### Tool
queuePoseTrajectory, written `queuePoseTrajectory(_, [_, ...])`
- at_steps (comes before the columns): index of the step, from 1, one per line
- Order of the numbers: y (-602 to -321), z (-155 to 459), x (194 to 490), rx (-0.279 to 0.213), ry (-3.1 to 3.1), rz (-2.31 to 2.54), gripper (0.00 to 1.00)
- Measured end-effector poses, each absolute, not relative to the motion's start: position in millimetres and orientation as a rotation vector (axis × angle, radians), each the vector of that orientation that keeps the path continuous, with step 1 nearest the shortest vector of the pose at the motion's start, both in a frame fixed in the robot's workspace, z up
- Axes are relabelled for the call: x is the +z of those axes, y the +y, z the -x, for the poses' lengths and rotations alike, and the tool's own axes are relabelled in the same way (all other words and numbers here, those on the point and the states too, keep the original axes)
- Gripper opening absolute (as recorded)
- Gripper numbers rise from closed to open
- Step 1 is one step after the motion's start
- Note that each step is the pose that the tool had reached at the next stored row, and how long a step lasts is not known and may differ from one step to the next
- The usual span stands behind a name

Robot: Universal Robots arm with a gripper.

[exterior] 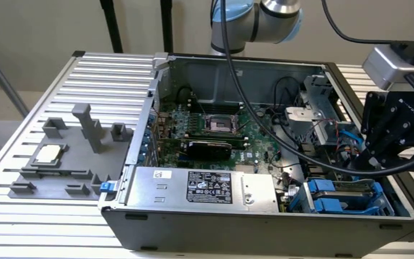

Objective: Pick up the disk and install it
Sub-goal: 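Insert the first disk wire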

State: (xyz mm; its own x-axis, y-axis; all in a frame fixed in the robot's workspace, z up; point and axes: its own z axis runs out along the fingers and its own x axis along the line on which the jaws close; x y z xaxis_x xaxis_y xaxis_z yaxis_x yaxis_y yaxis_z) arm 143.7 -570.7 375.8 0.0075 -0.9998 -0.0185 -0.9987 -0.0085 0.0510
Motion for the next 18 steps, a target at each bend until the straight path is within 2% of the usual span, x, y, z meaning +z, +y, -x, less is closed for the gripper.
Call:
queuePoseTrajectory(9, [-556.1, -143.8, 360.3, -0.076, -2.195, -2.215, 0.11])
queuePoseTrajectory(18, [-550.4, -151.3, 357.7, -0.077, -2.194, -2.215, 0.11])
